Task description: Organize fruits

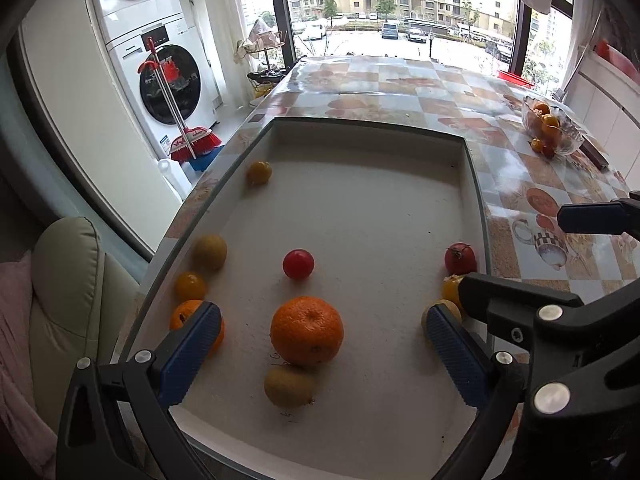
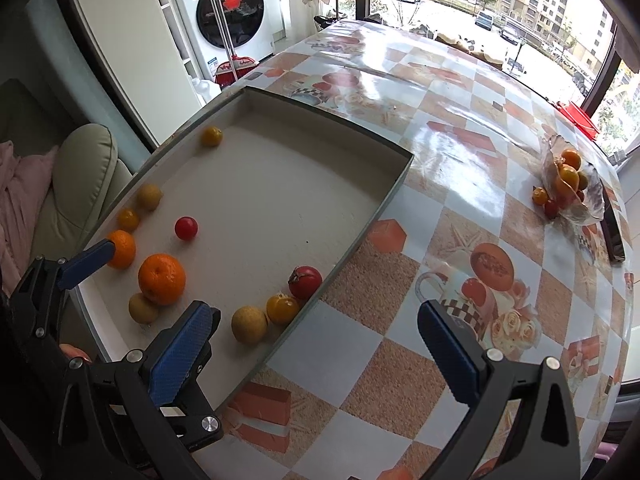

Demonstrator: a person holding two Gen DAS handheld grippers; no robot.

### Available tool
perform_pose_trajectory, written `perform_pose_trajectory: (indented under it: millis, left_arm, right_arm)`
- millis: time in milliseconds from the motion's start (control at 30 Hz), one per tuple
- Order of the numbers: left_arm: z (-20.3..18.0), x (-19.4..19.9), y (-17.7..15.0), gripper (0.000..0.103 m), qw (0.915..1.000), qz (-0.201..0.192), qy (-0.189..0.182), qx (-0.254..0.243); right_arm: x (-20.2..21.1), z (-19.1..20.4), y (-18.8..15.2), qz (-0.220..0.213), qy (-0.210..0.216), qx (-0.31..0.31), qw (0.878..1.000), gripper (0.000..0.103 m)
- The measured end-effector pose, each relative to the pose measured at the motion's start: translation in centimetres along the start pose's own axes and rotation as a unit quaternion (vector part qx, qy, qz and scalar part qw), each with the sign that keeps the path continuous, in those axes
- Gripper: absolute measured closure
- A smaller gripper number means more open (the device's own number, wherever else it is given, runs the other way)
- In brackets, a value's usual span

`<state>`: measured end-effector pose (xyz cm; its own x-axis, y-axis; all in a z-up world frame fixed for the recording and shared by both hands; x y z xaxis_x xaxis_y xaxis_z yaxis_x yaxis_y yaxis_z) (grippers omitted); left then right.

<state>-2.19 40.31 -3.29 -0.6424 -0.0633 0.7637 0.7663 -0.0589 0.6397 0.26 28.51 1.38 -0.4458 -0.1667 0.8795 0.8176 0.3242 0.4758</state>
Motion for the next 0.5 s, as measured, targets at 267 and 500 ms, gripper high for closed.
perform_pose_trajectory:
  millis: [267,500]
  left_arm:
    - [0.06,0.02,-0.15,0.000,1.0000,0.003,0.003,-0.001]
    - [0.17,-0.11,-0.37,0.000,0.9999,0.011,-0.003,0.007]
  right_arm:
    - [0.01,-0.06,-0.16,0.001,-0.001,0.001,1.000,0.000]
    - [0.25,0.26,-0.40,0.001,0.002,0.004,1.000,0.000]
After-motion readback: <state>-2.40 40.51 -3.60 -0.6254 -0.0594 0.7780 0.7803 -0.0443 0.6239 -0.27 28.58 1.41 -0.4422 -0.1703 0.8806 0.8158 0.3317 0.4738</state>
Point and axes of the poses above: each gripper's, at about its wrist camera, not at the fingertips, and x roughly against the way its jaws point, z to its left, y to its top, the point moved 9 cm from there along -x, roughly the way its jaws point, and after that the axes turned 4 degrees about -z, right-handed, at the moved point
